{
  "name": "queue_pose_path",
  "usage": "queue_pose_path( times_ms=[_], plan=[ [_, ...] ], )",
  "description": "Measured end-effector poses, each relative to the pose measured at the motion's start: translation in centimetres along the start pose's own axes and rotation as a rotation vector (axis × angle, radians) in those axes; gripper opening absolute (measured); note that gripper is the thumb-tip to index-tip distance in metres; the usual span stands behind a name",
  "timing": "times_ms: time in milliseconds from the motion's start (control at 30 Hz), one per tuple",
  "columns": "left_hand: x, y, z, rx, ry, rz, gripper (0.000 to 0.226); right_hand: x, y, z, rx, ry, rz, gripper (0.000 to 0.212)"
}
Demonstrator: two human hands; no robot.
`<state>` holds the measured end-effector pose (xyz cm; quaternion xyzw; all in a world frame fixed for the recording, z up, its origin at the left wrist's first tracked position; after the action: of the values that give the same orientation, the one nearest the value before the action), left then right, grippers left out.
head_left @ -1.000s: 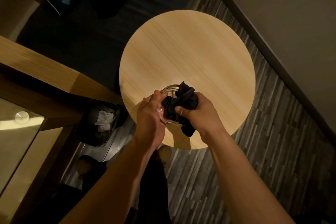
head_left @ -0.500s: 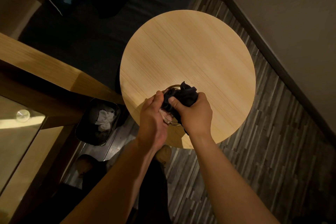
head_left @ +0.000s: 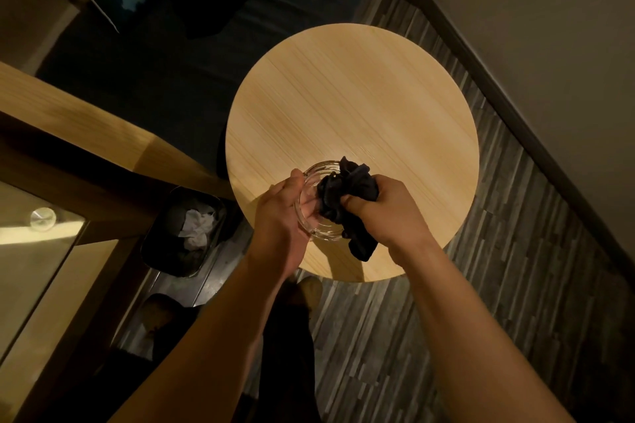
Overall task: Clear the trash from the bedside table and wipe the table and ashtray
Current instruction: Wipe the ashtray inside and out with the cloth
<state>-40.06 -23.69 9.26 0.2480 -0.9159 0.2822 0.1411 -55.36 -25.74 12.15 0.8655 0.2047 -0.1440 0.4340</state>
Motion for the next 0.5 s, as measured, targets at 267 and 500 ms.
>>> queue_pose_path(
  times_ms=[267,500],
  plan=[
    [0.6,-0.5,0.5,-0.034,-0.028,0.027,0.045,-3.3,0.2,-1.2,0.008,0.177,0.044,0.015],
    [-0.9,-1.5,1.1,-0.042,-0.025,-0.038,0.048,-5.1,-1.2,-2.3,-0.035,-0.127,0.433,0.020]
  ],
)
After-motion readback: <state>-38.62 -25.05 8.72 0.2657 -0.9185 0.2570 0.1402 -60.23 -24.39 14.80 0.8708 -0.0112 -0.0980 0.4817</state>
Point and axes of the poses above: each hand's wrist, its own z-axis towards the middle knuckle, its own x-axis out of the palm, y = z × x, the point moved 2 cm from there along z, towards the middle knuckle, and after that the axes turned 6 degrees about -x, right-handed, at the moved point
